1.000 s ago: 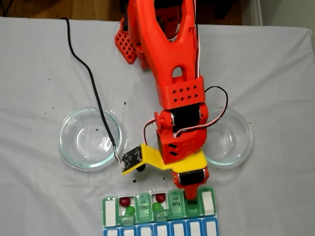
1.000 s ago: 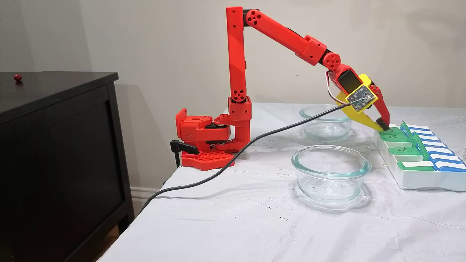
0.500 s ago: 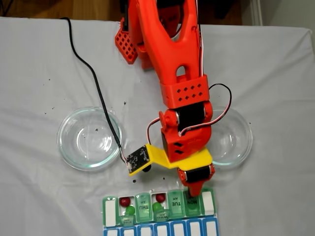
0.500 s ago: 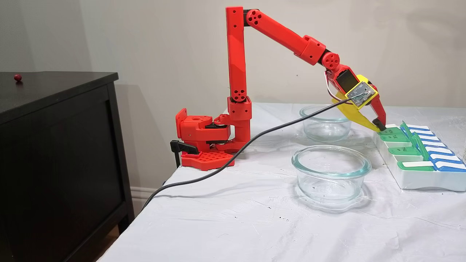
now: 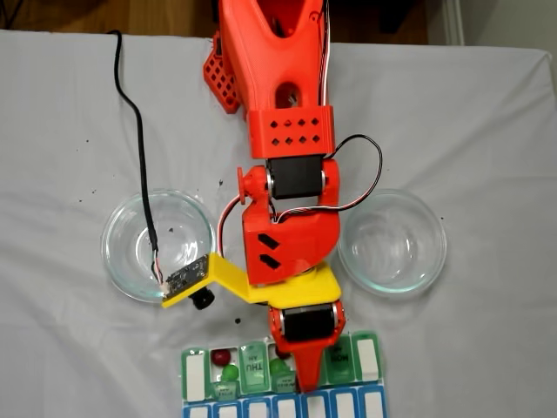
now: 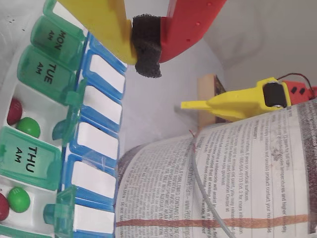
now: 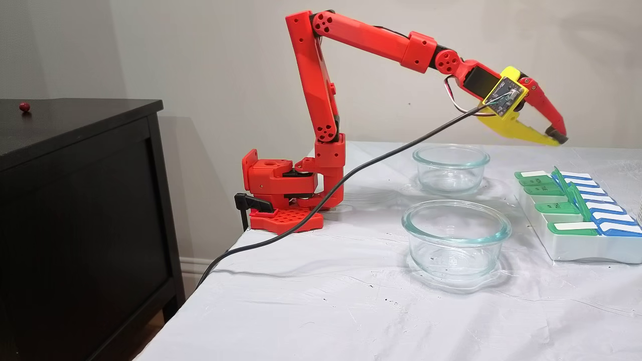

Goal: Sort medicines into box.

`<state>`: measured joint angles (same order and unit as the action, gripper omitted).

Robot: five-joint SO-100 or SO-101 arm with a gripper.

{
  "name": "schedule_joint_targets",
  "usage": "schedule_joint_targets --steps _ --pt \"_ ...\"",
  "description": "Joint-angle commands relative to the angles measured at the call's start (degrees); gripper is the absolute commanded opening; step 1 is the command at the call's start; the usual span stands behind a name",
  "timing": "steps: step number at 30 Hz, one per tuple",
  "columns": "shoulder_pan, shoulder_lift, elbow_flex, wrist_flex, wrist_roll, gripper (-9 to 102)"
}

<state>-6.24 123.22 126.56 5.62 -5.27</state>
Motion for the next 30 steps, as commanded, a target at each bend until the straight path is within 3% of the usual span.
schedule_joint_targets --steps 1,14,17,23,30 --pt "0.62 1.41 -3.25 -4.31 -4.31 0" --pt "1.76 -11.51 -4.04 -10.02 -7.91 0" --pt "1.49 -11.78 -4.31 -7.56 -7.12 0" --pt "0.79 -13.18 -7.82 6.15 -1.76 0" --pt "-0.18 -17.67 -6.59 3.78 -2.64 0"
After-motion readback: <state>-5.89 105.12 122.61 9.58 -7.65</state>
